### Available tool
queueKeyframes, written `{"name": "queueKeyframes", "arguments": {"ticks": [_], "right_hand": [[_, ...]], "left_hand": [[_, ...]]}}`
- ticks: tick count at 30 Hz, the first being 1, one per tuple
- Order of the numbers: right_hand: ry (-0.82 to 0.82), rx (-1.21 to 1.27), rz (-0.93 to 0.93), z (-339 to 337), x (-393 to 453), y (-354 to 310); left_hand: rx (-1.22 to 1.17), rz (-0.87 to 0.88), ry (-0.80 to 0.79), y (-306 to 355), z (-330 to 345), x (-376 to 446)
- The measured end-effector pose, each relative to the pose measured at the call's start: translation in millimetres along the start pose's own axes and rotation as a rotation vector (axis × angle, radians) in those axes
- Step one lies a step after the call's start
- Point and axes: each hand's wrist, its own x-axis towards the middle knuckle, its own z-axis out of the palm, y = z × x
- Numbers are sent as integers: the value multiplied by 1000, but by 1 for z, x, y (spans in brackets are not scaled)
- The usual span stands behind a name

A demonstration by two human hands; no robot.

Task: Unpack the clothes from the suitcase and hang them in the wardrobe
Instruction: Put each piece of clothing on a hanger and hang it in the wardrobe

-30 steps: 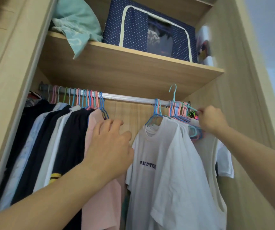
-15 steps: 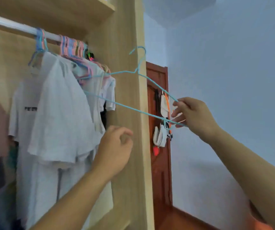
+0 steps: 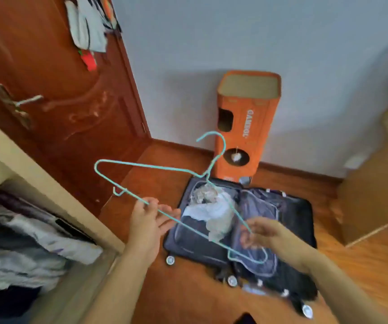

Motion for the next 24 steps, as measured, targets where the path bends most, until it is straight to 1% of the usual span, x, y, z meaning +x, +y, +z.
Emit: {"name": "queueKeyframes", "arguments": {"ticks": [2,4,7,8,10,11,12,14,15,16,18,20,22,24], "right_hand": [[-19,88,193,-24,-14,39],[58,140,277,-42,-10,66],[408,239,294,-64,8,94],[494,257,307,-70,13,100],[617,266,353,-85,21,114],[658,263,377,-93,25,121],[692,251,398,-100,29,127],[760,204,465,-113,43,139],[801,196,500,-118,52,146],[845,215,536,-123,63,155],[931,250,608,-131,91,175],[988,255,640,-135,130,206],[1007,255,653,-141,183,243],[1037,295,665,-143,238,289]], "left_hand": [[132,-162,-64,-58,36,-11],[203,-295,-136,-106,70,-20],[203,-442,-152,-154,110,-14],[229,-476,-174,-165,119,-5],[364,-533,-262,-183,132,20],[480,-560,-331,-190,135,34],[632,-563,-408,-199,134,48],[950,-510,-540,-218,124,79],[1067,-510,-577,-229,116,96],[1140,-548,-606,-241,106,111],[1190,-622,-634,-268,88,145],[1230,-668,-640,-299,83,192],[1292,-620,-649,-341,87,255],[1419,-518,-664,-394,93,328]]}}
